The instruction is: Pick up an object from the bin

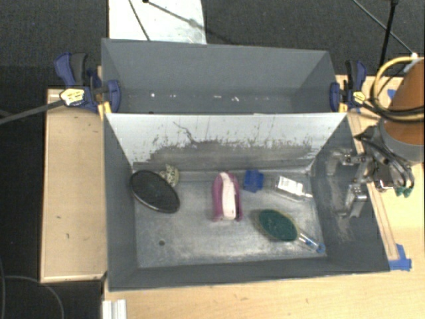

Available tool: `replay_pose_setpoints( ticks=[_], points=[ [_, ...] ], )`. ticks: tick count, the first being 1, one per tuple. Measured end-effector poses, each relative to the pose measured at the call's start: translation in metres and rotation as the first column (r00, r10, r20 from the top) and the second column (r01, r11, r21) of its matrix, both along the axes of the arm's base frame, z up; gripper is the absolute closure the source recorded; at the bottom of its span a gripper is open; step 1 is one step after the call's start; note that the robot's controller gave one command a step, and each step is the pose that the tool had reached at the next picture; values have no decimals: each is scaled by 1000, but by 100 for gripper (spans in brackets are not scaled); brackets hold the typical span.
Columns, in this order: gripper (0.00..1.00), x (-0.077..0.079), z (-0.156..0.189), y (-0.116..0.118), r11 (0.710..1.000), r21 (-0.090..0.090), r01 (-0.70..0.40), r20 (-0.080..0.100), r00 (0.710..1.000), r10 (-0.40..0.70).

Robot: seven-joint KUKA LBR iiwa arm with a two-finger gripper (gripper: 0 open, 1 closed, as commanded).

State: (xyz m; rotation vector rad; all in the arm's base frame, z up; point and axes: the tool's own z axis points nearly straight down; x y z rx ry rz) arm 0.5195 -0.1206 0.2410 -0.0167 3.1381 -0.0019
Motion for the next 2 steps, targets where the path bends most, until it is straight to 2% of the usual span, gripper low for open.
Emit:
replay_pose_setpoints(
  ticks=[1, 2],
  points=[
    [0, 12, -127, 43, 999, 4, 48, -8, 999, -47],
    [0, -30, -169, 54, 1000, 3, 2, -13, 1000, -2]
  ],
)
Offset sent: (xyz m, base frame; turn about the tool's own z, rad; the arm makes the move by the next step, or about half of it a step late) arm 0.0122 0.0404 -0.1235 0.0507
